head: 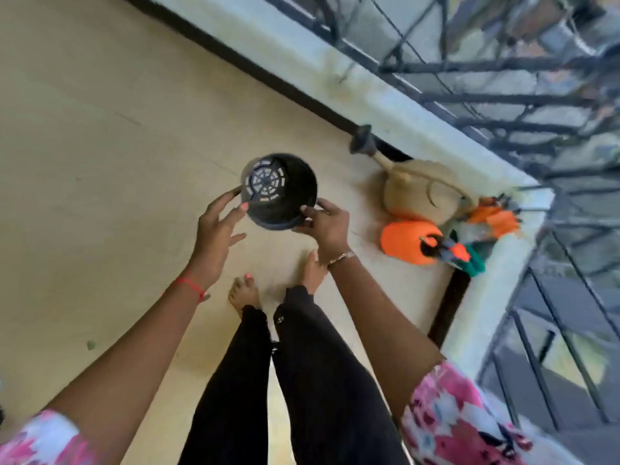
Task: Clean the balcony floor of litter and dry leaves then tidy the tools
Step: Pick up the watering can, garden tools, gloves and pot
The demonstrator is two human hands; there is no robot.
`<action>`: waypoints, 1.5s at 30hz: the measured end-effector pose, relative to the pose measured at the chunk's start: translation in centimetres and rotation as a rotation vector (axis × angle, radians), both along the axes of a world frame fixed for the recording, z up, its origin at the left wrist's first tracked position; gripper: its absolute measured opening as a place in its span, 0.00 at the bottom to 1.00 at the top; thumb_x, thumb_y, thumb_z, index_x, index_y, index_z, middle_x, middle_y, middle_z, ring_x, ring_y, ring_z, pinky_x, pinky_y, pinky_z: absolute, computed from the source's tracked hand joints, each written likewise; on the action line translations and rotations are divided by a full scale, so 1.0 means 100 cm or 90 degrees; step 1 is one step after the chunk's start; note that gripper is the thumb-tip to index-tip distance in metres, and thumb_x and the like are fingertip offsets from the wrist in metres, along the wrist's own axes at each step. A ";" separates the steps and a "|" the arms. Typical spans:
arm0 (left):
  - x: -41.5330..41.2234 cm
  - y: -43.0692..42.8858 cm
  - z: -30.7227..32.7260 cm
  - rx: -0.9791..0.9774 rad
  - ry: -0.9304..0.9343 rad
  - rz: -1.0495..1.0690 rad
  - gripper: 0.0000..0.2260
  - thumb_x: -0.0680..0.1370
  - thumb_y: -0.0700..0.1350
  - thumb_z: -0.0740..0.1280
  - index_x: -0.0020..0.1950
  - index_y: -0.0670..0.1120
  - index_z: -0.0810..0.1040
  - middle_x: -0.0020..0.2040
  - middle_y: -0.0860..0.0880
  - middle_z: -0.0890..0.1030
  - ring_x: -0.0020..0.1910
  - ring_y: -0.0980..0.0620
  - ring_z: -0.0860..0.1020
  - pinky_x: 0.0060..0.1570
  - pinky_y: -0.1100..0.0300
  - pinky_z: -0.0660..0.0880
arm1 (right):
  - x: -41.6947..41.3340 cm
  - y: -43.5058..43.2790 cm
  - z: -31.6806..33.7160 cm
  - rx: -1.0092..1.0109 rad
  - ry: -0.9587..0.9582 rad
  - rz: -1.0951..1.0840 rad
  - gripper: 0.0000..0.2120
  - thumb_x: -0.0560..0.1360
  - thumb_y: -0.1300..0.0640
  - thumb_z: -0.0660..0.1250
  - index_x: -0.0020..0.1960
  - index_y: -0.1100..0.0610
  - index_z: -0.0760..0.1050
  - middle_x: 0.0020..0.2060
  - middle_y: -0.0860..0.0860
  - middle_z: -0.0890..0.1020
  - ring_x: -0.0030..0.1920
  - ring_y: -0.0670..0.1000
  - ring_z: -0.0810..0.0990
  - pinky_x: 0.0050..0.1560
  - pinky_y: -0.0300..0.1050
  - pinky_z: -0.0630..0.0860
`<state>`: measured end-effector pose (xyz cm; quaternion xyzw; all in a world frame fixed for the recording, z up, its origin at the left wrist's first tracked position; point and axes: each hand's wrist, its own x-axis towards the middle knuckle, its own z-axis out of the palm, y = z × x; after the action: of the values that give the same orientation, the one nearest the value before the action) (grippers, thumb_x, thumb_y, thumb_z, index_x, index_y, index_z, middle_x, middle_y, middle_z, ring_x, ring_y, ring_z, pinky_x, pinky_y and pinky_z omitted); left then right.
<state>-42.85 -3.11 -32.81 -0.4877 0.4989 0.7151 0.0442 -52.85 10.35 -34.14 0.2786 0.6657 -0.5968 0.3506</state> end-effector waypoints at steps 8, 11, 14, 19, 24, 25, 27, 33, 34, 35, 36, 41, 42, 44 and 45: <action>0.021 0.170 -0.032 0.089 -0.092 -0.246 0.12 0.79 0.42 0.61 0.62 0.44 0.75 0.56 0.45 0.77 0.57 0.49 0.74 0.47 0.58 0.72 | 0.082 0.213 -0.013 0.103 -0.081 -0.191 0.13 0.74 0.72 0.62 0.58 0.71 0.74 0.28 0.54 0.79 0.24 0.49 0.78 0.26 0.41 0.77; 0.020 0.231 -0.051 0.119 -0.113 -0.450 0.10 0.80 0.47 0.59 0.60 0.52 0.74 0.59 0.49 0.75 0.60 0.51 0.72 0.51 0.56 0.69 | 0.111 0.290 -0.023 0.116 -0.119 -0.293 0.08 0.75 0.72 0.61 0.53 0.67 0.75 0.29 0.56 0.77 0.26 0.52 0.77 0.25 0.42 0.78; 0.009 0.284 -0.062 0.128 -0.136 -0.526 0.15 0.74 0.55 0.63 0.59 0.54 0.73 0.56 0.52 0.74 0.58 0.53 0.71 0.52 0.56 0.68 | 0.127 0.356 -0.040 0.110 -0.150 -0.373 0.08 0.75 0.72 0.60 0.52 0.67 0.74 0.32 0.57 0.77 0.25 0.54 0.77 0.26 0.45 0.79; -0.011 0.362 -0.105 0.090 -0.170 -0.538 0.10 0.82 0.47 0.57 0.61 0.50 0.72 0.59 0.50 0.72 0.57 0.51 0.70 0.54 0.55 0.68 | 0.122 0.442 -0.084 0.123 -0.192 -0.465 0.15 0.76 0.74 0.59 0.63 0.72 0.68 0.37 0.58 0.78 0.23 0.50 0.80 0.26 0.43 0.79; -0.035 0.428 -0.161 0.076 -0.200 -0.555 0.16 0.82 0.49 0.56 0.67 0.47 0.70 0.65 0.50 0.70 0.59 0.51 0.70 0.55 0.55 0.68 | 0.082 0.490 -0.147 0.130 -0.200 -0.463 0.20 0.75 0.74 0.61 0.66 0.70 0.65 0.40 0.61 0.79 0.22 0.50 0.79 0.27 0.43 0.80; -0.040 0.440 -0.175 0.073 -0.199 -0.567 0.16 0.82 0.49 0.56 0.68 0.47 0.69 0.66 0.50 0.70 0.59 0.51 0.70 0.56 0.55 0.68 | 0.071 0.496 -0.165 0.123 -0.196 -0.465 0.21 0.75 0.74 0.60 0.67 0.70 0.64 0.43 0.64 0.79 0.22 0.50 0.79 0.27 0.43 0.80; -0.052 0.454 -0.197 0.064 -0.194 -0.576 0.16 0.82 0.50 0.56 0.68 0.48 0.69 0.68 0.50 0.70 0.61 0.50 0.70 0.57 0.54 0.67 | 0.046 0.503 -0.192 0.100 -0.173 -0.468 0.22 0.75 0.74 0.60 0.68 0.70 0.62 0.52 0.68 0.77 0.22 0.51 0.79 0.28 0.44 0.80; -0.069 0.464 -0.245 0.025 -0.181 -0.586 0.18 0.81 0.52 0.56 0.68 0.47 0.70 0.68 0.49 0.70 0.60 0.51 0.71 0.58 0.52 0.69 | -0.007 0.512 -0.256 0.082 -0.137 -0.466 0.20 0.76 0.74 0.58 0.68 0.69 0.65 0.58 0.68 0.75 0.52 0.65 0.79 0.50 0.53 0.79; -0.068 0.462 -0.249 0.021 -0.183 -0.592 0.17 0.81 0.52 0.56 0.68 0.47 0.70 0.67 0.50 0.71 0.60 0.51 0.71 0.58 0.52 0.69 | -0.012 0.513 -0.261 0.090 -0.138 -0.467 0.19 0.76 0.73 0.58 0.67 0.70 0.65 0.59 0.68 0.74 0.54 0.65 0.79 0.50 0.54 0.79; -0.067 0.460 -0.253 0.016 -0.184 -0.596 0.17 0.81 0.52 0.56 0.68 0.47 0.70 0.67 0.50 0.71 0.59 0.50 0.71 0.58 0.52 0.69 | -0.014 0.515 -0.264 0.100 -0.135 -0.470 0.19 0.77 0.72 0.57 0.67 0.70 0.65 0.60 0.68 0.74 0.56 0.65 0.78 0.51 0.54 0.80; -0.066 0.458 -0.255 0.010 -0.187 -0.599 0.17 0.81 0.52 0.56 0.67 0.47 0.70 0.67 0.49 0.71 0.59 0.50 0.71 0.57 0.53 0.69 | -0.016 0.517 -0.266 0.109 -0.128 -0.489 0.18 0.77 0.72 0.57 0.66 0.69 0.66 0.60 0.67 0.74 0.56 0.65 0.78 0.50 0.54 0.80; -0.056 0.453 -0.263 0.001 -0.206 -0.597 0.20 0.81 0.52 0.55 0.70 0.45 0.69 0.68 0.49 0.70 0.59 0.50 0.71 0.55 0.54 0.69 | -0.016 0.528 -0.273 0.201 -0.088 -0.624 0.15 0.74 0.73 0.60 0.60 0.67 0.74 0.54 0.62 0.79 0.46 0.62 0.82 0.39 0.49 0.82; -0.055 0.453 -0.262 0.002 -0.206 -0.599 0.20 0.81 0.52 0.55 0.70 0.45 0.69 0.68 0.49 0.70 0.59 0.50 0.71 0.55 0.54 0.69 | -0.015 0.530 -0.273 0.211 -0.086 -0.624 0.15 0.74 0.73 0.60 0.60 0.67 0.74 0.54 0.63 0.79 0.46 0.62 0.82 0.39 0.48 0.82; -0.054 0.454 -0.261 0.004 -0.202 -0.602 0.20 0.82 0.53 0.55 0.70 0.45 0.68 0.68 0.49 0.70 0.60 0.50 0.71 0.55 0.54 0.69 | -0.015 0.538 -0.271 0.191 -0.092 -0.620 0.16 0.76 0.70 0.62 0.63 0.68 0.72 0.56 0.65 0.78 0.48 0.63 0.81 0.41 0.51 0.81; -0.054 0.454 -0.259 0.007 -0.202 -0.601 0.20 0.82 0.53 0.55 0.70 0.45 0.68 0.67 0.49 0.70 0.60 0.50 0.71 0.55 0.54 0.69 | -0.015 0.540 -0.269 0.156 -0.101 -0.613 0.17 0.77 0.66 0.63 0.65 0.69 0.69 0.57 0.65 0.77 0.50 0.64 0.80 0.43 0.53 0.81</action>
<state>-48.28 42.30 -58.74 -0.3114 0.6486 0.5364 0.4413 -54.34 64.39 -61.01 0.6376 0.4982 -0.5855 0.0497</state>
